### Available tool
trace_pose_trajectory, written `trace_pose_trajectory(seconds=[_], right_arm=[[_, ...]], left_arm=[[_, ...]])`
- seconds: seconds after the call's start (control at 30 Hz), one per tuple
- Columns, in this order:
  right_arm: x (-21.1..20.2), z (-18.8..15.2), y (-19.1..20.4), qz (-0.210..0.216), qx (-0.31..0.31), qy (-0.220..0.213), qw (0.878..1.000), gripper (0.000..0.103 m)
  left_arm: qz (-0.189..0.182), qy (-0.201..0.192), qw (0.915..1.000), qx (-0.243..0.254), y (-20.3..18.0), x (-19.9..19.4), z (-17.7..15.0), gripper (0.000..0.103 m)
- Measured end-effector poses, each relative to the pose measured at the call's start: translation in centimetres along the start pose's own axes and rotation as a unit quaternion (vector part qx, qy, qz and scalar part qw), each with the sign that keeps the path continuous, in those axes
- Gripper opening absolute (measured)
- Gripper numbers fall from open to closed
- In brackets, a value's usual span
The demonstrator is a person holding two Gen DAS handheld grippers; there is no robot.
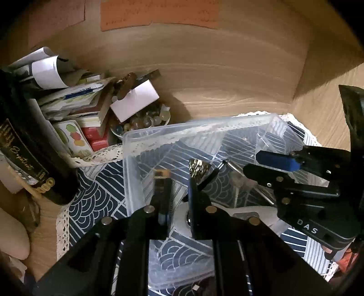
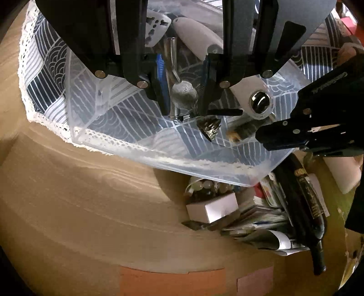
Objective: Organize rigid objects
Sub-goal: 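Lower the pen into the box with the left tool while the right tool releases the keys inside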
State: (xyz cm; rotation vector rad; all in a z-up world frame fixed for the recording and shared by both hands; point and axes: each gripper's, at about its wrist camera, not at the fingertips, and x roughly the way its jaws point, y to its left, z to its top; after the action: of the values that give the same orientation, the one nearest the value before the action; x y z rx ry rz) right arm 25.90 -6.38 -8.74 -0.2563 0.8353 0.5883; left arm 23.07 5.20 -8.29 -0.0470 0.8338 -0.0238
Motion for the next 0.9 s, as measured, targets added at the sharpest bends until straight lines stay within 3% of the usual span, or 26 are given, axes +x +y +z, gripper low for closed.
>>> trace_pose_trajectory(seconds=[0.03, 0.17, 0.3, 0.53, 0.67, 0.9], right_arm=[[-0.2, 0.0, 0.1, 0.001, -0.002, -0.001, 1.000, 0.024], [-1.4, -0.1, 0.3, 0.000, -0.001, -0.015, 1.000, 0.042], [-3.6, -0.2, 0.4, 0.007, 0.002, -0.035, 0.999, 0.043], [-8.0, -1.5, 0.6, 0.023, -0.003, -0.070, 0.997, 0.044], [-9.1, -3.0, 1.4, 0.035, -0.013, -0.070, 0.997, 0.044], [-7.9, -5.9, 3.0, 0.055, -0.022, -0.027, 0.998, 0.044]], left_arm=[[-0.001, -0.001, 1.0000, -0.001, 0.0, -0.2, 0.0, 0.015], [-0.002, -0.009, 0.9999, -0.006, 0.0, -1.6, -0.1, 0.037], [0.003, -0.031, 0.9995, 0.000, -0.2, -3.8, -0.2, 0.039], [0.013, -0.077, 0.9969, 0.010, -0.1, -8.5, -1.7, 0.063], [0.016, -0.076, 0.9969, 0.012, 0.3, -9.8, -3.3, 0.069], [0.007, -0.031, 0.9994, 0.010, 0.6, -8.7, -6.6, 0.069]])
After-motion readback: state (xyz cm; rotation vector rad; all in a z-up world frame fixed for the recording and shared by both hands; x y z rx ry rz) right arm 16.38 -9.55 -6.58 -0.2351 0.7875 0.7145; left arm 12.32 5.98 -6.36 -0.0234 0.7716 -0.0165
